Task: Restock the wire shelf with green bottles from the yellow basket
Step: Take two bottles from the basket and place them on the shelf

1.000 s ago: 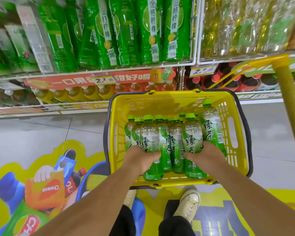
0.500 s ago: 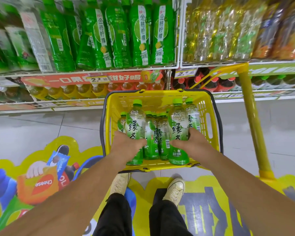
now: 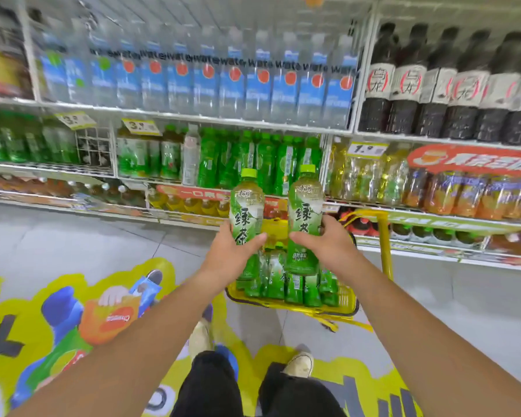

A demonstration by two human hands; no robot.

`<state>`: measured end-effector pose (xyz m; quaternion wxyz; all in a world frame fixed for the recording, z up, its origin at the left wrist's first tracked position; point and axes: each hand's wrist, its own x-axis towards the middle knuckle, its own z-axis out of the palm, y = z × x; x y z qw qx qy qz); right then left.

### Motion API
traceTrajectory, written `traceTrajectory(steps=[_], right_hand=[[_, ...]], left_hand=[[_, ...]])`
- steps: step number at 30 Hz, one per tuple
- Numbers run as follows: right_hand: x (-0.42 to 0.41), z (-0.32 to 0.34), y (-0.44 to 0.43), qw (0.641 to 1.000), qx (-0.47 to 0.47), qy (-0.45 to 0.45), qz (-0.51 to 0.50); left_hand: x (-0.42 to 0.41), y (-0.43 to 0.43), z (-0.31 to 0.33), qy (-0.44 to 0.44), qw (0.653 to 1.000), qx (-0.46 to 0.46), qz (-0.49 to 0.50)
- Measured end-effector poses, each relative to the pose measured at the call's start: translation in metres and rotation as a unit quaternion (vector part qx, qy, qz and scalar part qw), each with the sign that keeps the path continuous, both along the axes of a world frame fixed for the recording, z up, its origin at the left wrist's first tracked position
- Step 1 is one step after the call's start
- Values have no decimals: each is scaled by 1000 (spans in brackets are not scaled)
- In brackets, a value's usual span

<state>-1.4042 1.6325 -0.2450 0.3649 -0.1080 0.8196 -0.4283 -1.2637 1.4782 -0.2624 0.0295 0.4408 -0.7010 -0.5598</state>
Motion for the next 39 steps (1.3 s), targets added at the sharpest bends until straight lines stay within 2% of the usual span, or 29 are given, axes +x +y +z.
traceTrajectory(steps=[6, 15, 31, 39], right_hand=[[18, 95, -42, 995, -43, 65, 62], [60, 171, -132, 980, -75, 137, 126], [226, 189, -352, 946, -110, 135, 273], [318, 186, -457, 927, -122, 112, 335]], left_hand=[[23, -32, 90, 61, 994, -59, 68], [77, -112, 162, 73, 979, -163, 100], [286, -291, 184, 67, 953, -180, 234], [392, -355, 186, 52, 922, -182, 339]])
